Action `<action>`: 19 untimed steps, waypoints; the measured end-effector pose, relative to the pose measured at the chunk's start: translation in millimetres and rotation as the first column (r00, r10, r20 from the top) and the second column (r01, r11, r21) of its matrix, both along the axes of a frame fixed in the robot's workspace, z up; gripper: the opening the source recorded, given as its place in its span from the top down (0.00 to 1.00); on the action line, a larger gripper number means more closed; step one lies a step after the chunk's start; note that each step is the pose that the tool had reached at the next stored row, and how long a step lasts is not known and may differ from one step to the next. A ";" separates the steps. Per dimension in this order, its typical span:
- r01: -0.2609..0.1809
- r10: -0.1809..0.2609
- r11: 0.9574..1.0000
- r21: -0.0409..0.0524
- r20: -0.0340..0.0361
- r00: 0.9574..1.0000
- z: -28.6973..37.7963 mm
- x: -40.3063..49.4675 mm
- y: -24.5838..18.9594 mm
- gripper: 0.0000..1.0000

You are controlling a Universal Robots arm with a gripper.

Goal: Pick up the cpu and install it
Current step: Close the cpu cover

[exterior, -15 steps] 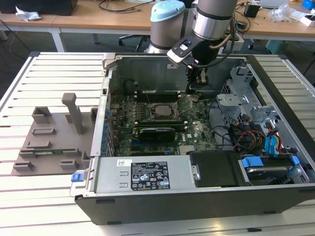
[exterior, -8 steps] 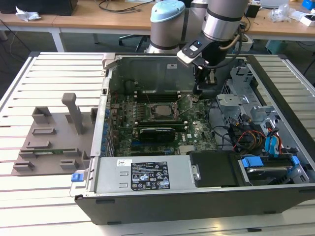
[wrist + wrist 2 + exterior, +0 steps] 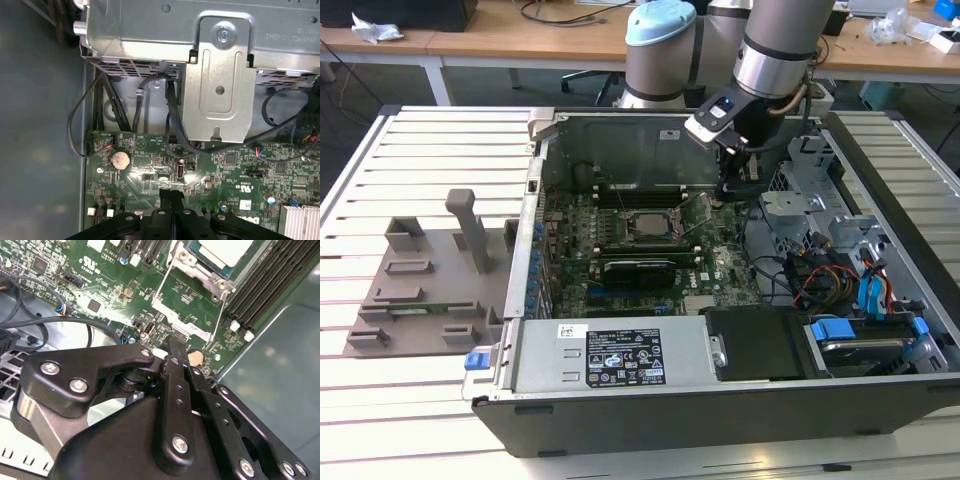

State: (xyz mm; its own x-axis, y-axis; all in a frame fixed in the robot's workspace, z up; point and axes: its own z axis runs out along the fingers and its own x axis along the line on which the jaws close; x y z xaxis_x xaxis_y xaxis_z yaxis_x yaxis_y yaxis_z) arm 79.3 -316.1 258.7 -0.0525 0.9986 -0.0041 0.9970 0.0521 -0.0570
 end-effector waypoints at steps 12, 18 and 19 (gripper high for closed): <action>-0.001 0.001 1.000 0.004 0.001 1.000 -12.4 -18.3 0.5 0.89; -0.001 0.001 1.000 0.005 0.001 1.000 -12.7 -35.4 0.5 0.89; -0.001 0.001 1.000 0.005 0.001 1.000 -12.8 -38.0 0.5 0.89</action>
State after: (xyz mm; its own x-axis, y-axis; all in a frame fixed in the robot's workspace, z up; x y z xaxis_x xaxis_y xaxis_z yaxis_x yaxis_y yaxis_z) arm 41.3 -315.6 245.9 -0.0532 0.9986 0.0012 0.9970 0.0532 -0.0554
